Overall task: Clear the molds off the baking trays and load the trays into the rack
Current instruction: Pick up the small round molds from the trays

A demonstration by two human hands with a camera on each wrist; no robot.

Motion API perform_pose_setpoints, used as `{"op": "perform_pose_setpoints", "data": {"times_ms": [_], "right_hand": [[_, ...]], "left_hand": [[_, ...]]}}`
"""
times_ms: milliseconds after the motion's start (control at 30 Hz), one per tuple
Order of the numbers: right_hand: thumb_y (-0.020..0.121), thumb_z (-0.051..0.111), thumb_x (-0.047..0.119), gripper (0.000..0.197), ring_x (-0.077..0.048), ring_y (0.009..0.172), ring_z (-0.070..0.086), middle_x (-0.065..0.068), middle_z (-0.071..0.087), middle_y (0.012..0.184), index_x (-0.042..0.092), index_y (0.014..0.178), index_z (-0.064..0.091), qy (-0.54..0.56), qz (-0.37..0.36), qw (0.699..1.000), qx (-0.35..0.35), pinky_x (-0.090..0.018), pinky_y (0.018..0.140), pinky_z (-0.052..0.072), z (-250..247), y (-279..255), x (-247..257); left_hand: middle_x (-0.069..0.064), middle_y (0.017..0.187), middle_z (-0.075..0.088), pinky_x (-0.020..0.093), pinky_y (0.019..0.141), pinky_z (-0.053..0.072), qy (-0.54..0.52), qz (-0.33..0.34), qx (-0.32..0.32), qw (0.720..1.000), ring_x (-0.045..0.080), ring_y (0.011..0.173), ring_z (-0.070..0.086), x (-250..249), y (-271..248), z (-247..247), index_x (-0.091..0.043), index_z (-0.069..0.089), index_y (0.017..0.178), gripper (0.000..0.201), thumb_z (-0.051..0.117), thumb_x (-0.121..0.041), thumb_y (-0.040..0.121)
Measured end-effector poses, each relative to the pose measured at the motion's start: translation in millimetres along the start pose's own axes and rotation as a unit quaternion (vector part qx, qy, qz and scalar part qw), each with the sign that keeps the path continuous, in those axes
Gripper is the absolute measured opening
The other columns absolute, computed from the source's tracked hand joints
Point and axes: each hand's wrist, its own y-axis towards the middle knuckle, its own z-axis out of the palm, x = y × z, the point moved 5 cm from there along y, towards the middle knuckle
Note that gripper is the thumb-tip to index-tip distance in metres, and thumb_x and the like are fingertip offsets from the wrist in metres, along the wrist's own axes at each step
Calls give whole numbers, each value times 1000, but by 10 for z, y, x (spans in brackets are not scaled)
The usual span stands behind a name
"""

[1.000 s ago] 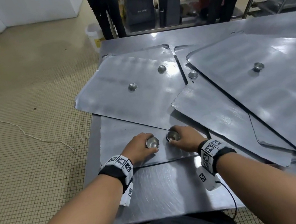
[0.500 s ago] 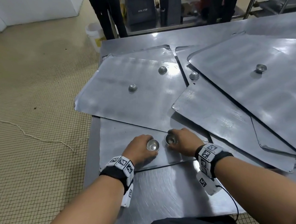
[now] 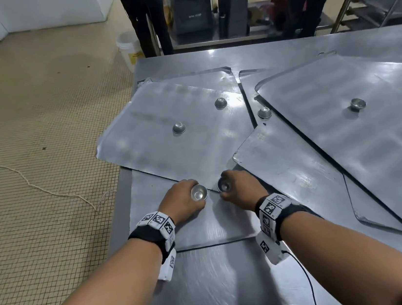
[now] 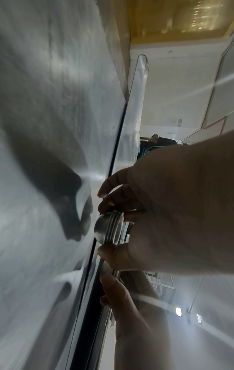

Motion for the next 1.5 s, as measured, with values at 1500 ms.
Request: {"op": "perform_pose_setpoints", "data": {"times_ms": [1500], "right_hand": [[90,62,45,49,-21,120,57,-1,59,135,20,132,60,3,-11,999,-35,-35,94,46,-315,542,47]], "left_hand": [[-7,121,60,32,90,51,-45,-22,-13,999,12,93,60,186,652,-296,-23,63,128,58,77,-52,79]]}}
